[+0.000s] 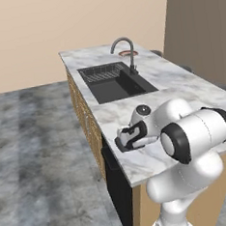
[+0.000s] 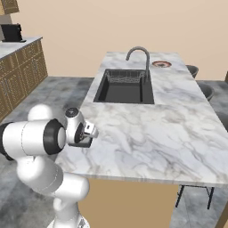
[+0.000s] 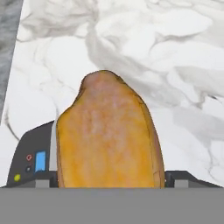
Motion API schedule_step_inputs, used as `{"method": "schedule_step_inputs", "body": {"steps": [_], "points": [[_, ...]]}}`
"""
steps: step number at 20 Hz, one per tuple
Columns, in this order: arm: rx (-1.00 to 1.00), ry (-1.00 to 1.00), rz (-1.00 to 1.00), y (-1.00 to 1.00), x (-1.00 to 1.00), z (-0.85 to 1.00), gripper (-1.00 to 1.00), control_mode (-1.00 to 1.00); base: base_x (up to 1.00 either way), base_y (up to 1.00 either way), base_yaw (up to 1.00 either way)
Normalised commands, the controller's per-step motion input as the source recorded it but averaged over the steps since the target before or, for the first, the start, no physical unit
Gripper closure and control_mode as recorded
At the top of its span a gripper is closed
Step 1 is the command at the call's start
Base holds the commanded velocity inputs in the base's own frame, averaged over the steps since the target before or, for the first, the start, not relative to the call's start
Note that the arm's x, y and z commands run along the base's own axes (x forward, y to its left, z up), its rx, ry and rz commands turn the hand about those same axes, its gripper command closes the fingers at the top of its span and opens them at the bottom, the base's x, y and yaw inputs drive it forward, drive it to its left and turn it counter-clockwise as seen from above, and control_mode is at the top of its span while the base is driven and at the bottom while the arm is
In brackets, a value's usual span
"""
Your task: Take the chicken drumstick from the fridge and place it on the digital scale on the counter by the fridge. Wait a few seconds for a reading, then move it to the plate on the dining counter.
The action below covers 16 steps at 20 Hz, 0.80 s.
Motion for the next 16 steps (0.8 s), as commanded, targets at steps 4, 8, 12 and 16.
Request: {"method": "schedule_step_inputs", "body": {"steps": [4,8,12,16], "points": [[0.0,0.0,-0.02,0.01,-0.15,0.02,-1.0,-1.0,0.0,0.0,0.0],[0.0,0.0,-0.02,0.0,-0.22,0.37,-1.0,-1.0,0.0,0.0,0.0],[0.0,0.0,0.0,0.0,-0.51,0.77,-1.0,-1.0,0.0,0.0,0.0],[0.0,0.0,0.0,0.0,-0.52,0.69,-1.0,-1.0,0.0,0.0,0.0]]}}
